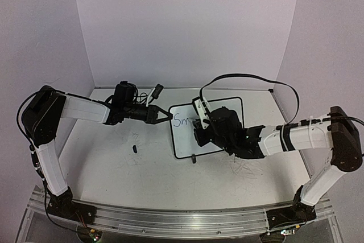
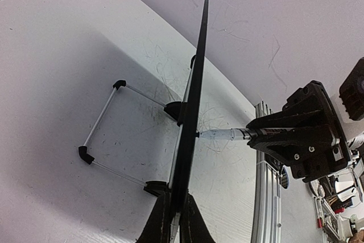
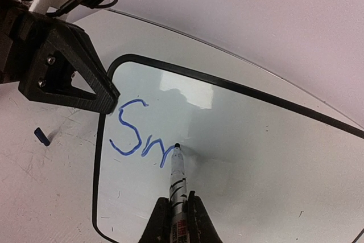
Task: Write a sentence on the whiteboard
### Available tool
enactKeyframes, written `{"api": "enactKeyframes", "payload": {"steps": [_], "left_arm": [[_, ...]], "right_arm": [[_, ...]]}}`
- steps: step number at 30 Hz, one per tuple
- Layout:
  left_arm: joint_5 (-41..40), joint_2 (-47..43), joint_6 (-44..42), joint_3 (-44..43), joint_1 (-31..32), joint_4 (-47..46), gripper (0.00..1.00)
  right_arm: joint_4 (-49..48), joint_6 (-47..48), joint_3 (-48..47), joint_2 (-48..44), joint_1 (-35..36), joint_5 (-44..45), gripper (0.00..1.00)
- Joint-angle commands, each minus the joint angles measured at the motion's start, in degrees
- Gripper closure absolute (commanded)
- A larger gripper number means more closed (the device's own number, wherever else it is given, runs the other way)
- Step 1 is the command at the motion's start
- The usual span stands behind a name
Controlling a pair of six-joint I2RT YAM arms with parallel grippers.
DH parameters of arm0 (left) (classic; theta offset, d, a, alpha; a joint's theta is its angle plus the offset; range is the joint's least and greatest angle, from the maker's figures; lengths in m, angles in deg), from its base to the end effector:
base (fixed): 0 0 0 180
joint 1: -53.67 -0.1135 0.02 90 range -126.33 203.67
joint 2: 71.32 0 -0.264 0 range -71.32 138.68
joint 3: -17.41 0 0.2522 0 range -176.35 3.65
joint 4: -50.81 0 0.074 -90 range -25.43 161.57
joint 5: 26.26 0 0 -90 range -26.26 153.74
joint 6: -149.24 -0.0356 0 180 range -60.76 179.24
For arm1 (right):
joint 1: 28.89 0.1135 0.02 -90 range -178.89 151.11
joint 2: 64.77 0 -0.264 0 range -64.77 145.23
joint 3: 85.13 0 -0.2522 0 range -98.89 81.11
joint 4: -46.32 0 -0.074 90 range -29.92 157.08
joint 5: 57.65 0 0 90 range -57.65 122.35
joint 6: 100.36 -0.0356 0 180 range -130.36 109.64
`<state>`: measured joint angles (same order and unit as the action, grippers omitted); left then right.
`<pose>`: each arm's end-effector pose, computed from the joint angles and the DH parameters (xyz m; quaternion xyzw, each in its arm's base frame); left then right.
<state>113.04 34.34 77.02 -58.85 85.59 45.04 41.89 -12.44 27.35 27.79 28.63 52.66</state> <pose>0.3253 -0.2344 0.2049 0.3202 0.7268 -0.5258 0.3047 0.2042 0.2977 0.2327 -0.2876 0.7631 0.1527 0.5582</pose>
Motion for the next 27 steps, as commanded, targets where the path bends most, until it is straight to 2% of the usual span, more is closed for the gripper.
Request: {"api": "enactKeyframes", "payload": {"steps": [1, 27], "left_arm": [[2.13, -1.0, 0.15, -0.52, -0.17, 0.1, 1.0], [2.17, -0.99, 0.15, -0.47, -0.19, 0.13, 1.0]], "right_arm": [[0.35, -1.53, 0.82, -1.05, -0.56, 2.15, 1.0], [1.47, -3.0, 3.57, -1.34, -0.52, -0.55, 1.0]]}}
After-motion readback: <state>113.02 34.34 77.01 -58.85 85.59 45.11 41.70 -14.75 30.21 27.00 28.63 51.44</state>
